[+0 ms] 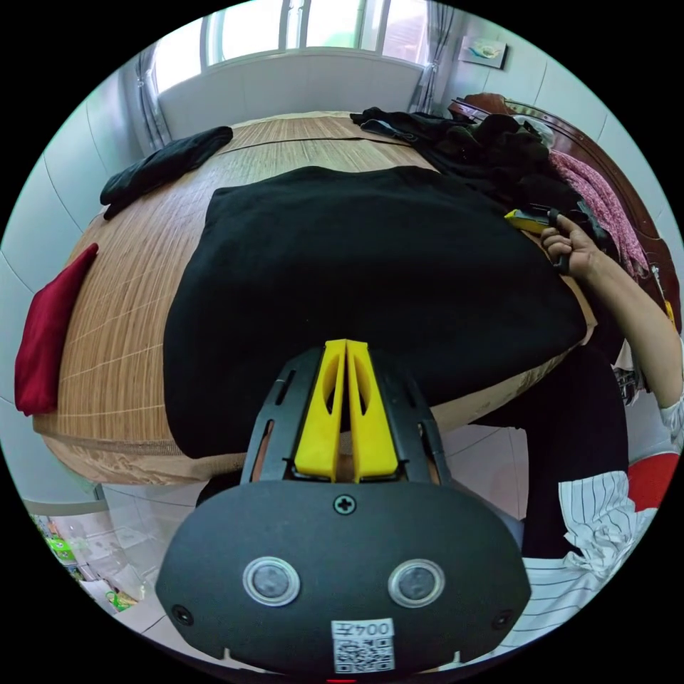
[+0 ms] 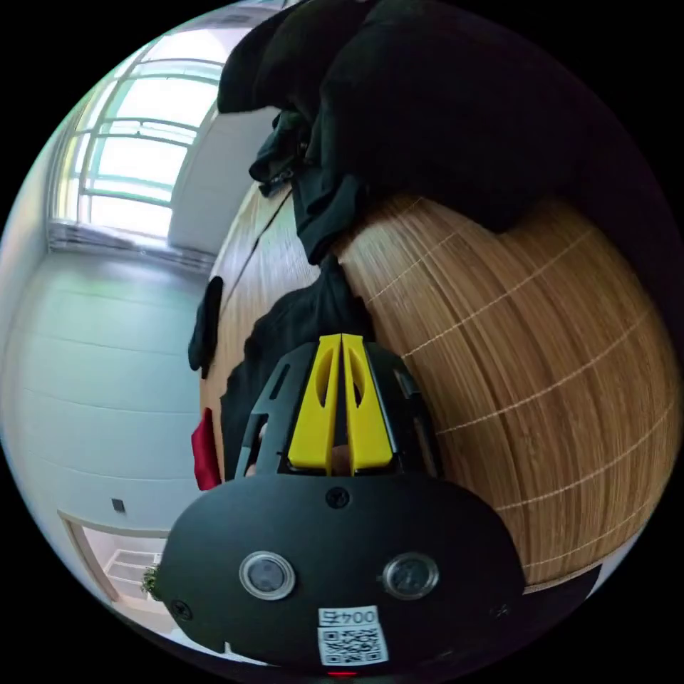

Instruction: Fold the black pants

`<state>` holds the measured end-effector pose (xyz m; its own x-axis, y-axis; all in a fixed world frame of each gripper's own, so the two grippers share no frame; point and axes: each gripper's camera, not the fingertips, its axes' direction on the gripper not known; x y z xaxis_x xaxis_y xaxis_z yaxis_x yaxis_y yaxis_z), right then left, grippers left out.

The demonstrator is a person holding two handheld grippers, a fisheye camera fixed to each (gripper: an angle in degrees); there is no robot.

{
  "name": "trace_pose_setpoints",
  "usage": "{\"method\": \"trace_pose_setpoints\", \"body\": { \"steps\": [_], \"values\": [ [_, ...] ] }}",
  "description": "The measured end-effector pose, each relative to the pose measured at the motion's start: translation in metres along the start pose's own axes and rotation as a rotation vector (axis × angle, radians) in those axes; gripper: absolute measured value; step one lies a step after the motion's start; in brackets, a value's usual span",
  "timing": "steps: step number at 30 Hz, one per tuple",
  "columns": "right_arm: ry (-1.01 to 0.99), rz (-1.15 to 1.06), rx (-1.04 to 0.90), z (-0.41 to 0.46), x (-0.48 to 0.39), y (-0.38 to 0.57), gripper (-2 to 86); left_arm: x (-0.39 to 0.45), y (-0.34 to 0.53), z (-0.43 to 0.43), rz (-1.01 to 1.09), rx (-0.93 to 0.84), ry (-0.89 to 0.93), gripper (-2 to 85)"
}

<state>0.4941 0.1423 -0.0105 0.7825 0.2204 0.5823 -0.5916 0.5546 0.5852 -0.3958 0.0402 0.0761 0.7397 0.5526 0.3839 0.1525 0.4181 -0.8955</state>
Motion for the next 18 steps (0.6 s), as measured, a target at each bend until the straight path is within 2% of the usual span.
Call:
{"method": "trace_pose_setpoints", "body": {
  "steps": [5, 7, 10, 15, 18],
  "values": [
    [0.016, -0.197, -0.028, -0.035, -0.026, 0.079, 5.4, -0.014, -0.001, 0.006, -0.045, 0.01, 0.058, 0.3],
    [0.062, -0.276, -0.05, -0.037, -0.033, 0.126, 6.7, -0.028, -0.004, -0.019, -0.126, 0.203, 0.074, 0.4],
    [0.13, -0.345, -0.018, -0.032, -0.042, 0.171, 6.6, -0.042, -0.031, -0.025, -0.129, 0.297, -0.06, 0.3],
    [0.228, -0.332, 0.021, -0.006, -0.046, 0.197, 2.9, -0.076, -0.081, 0.033, -0.195, 0.195, -0.064, 0.2],
    [0.284, -0.408, 0.026, 0.016, -0.055, 0.209, 1.9, -0.097, -0.082, 0.093, -0.235, 0.001, -0.104, 0.2]
  ]
}}
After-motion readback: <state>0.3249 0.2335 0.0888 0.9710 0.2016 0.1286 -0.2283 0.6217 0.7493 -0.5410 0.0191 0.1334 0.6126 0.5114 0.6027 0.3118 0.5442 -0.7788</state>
